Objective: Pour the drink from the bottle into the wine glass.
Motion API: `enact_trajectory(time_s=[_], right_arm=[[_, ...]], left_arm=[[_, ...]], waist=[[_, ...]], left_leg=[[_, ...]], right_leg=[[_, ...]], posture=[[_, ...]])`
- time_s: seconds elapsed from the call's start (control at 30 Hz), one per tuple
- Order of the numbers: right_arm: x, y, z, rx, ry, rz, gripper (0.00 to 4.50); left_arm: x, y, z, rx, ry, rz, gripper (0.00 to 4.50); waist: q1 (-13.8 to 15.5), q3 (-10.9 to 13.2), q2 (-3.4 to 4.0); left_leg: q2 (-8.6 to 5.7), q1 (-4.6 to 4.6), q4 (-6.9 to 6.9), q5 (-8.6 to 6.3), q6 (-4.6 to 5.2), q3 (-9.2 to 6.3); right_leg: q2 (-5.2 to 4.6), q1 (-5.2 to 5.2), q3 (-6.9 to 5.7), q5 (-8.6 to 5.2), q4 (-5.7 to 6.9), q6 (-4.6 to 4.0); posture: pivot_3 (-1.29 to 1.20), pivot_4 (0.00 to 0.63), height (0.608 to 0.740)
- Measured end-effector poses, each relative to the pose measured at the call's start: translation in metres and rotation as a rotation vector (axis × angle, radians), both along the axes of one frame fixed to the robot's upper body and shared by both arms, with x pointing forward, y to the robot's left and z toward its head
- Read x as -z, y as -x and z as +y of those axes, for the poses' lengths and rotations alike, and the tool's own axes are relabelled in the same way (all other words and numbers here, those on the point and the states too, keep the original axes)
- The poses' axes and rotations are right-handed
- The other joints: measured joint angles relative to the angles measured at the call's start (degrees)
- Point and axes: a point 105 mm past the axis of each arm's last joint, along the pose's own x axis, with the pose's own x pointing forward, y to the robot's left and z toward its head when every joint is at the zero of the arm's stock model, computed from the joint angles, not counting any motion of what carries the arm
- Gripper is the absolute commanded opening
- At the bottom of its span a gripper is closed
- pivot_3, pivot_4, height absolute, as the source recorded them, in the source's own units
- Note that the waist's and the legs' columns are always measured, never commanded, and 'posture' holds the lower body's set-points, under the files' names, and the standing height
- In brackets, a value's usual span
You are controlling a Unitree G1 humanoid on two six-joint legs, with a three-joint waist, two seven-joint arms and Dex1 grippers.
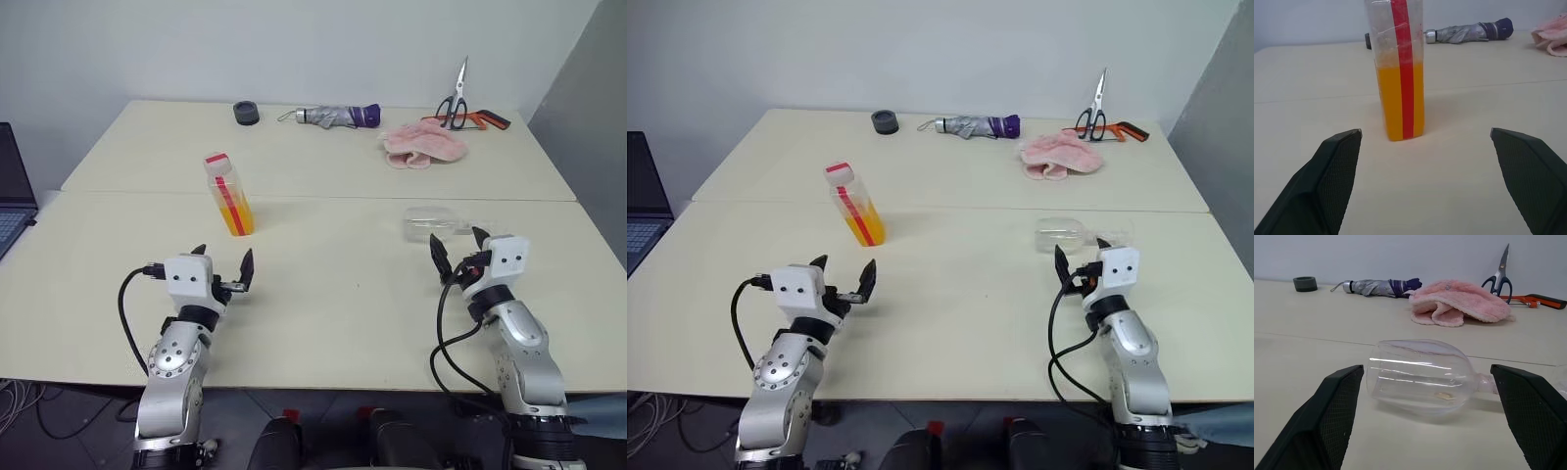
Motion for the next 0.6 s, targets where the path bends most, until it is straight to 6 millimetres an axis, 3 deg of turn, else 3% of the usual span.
enact_trajectory(time_s=[0.6], right_arm=[[0.0015, 0.0002, 0.0037, -0.021, 0.002, 0.007, 4.43]], left_arm=[[-0.0008, -0.0011, 0.0101, -0.064, -0.022, 0.011, 4.50]], waist=[[0.0, 0.0, 0.00]], left_leg=[[0.01, 0.00, 0.00, 0.00, 0.00, 0.00]], right_leg=[[0.00, 0.00, 0.00, 0.00, 0.00, 0.00]], posture=[[0.00, 0.150, 0.740]])
